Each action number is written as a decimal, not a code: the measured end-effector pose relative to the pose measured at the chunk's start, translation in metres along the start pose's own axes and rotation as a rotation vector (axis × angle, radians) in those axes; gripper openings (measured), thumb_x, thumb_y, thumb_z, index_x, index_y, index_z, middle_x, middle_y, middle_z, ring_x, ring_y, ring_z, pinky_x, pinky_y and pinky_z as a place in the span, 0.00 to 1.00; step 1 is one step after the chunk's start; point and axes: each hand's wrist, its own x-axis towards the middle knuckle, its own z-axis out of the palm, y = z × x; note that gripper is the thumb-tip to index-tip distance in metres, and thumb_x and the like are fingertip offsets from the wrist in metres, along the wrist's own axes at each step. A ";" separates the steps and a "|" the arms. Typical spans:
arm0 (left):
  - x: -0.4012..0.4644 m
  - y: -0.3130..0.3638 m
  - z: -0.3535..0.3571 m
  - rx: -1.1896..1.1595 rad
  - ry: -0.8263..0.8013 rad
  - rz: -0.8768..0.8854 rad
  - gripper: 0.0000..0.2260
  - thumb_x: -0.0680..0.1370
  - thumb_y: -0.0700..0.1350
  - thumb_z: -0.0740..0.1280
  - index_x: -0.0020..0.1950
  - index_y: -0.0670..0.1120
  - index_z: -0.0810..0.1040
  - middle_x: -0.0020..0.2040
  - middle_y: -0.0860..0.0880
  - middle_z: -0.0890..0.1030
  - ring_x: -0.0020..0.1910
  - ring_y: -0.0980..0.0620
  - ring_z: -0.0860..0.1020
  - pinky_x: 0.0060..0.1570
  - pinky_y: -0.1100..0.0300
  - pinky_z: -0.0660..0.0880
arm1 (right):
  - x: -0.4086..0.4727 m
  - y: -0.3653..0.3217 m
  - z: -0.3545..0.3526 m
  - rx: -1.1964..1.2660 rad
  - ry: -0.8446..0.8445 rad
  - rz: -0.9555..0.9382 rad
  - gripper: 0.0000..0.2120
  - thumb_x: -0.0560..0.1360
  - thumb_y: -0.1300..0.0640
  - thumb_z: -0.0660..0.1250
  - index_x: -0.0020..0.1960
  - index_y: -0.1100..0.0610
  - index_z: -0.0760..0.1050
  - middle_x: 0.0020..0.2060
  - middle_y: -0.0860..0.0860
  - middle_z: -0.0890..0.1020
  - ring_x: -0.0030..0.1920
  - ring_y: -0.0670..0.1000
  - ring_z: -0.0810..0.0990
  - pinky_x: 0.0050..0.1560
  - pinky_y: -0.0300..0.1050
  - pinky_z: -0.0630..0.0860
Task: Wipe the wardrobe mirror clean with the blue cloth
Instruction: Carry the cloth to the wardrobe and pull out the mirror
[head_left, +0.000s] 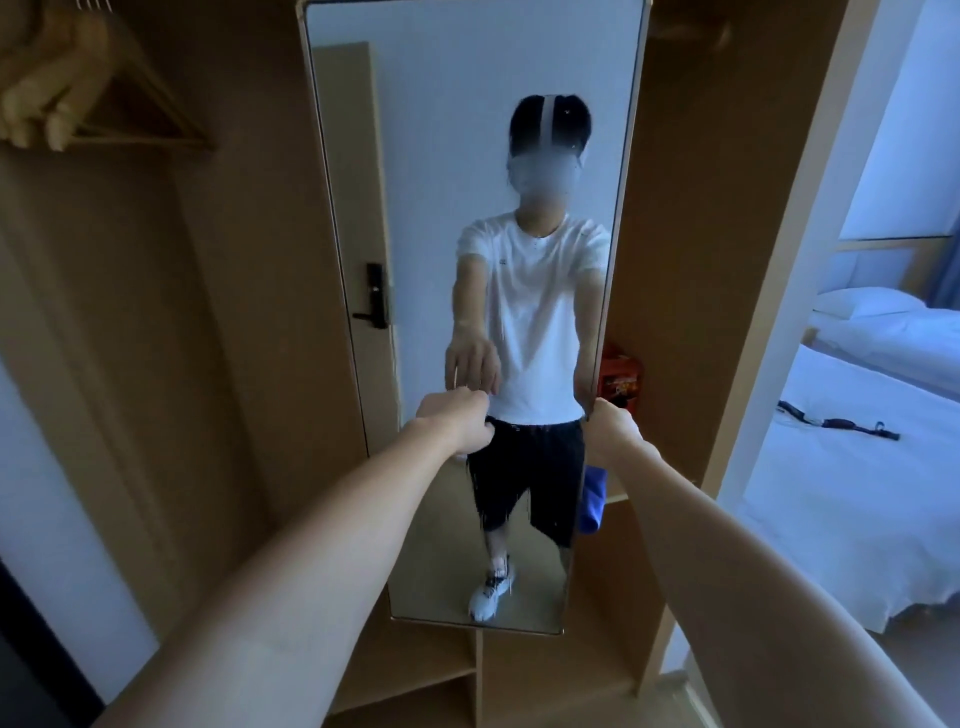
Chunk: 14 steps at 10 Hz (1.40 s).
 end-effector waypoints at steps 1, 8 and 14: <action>0.009 0.005 0.004 -0.001 -0.025 0.000 0.06 0.74 0.45 0.61 0.42 0.46 0.76 0.40 0.49 0.79 0.39 0.46 0.78 0.41 0.54 0.74 | 0.016 0.006 0.000 0.000 -0.007 -0.047 0.15 0.81 0.62 0.57 0.65 0.62 0.72 0.53 0.58 0.77 0.61 0.62 0.76 0.53 0.49 0.72; 0.033 0.067 0.026 -0.020 -0.024 -0.281 0.06 0.72 0.43 0.62 0.36 0.45 0.72 0.34 0.48 0.75 0.32 0.45 0.72 0.36 0.55 0.70 | 0.089 0.032 0.013 0.096 -0.179 -0.421 0.07 0.79 0.66 0.55 0.55 0.57 0.64 0.47 0.59 0.76 0.40 0.56 0.75 0.34 0.46 0.70; 0.059 0.148 0.143 -0.205 -0.291 -0.346 0.08 0.76 0.41 0.62 0.37 0.45 0.68 0.36 0.47 0.70 0.32 0.46 0.69 0.33 0.57 0.65 | 0.096 0.166 0.102 -0.159 -0.438 -0.365 0.11 0.76 0.64 0.61 0.58 0.61 0.71 0.50 0.55 0.74 0.44 0.56 0.74 0.35 0.47 0.73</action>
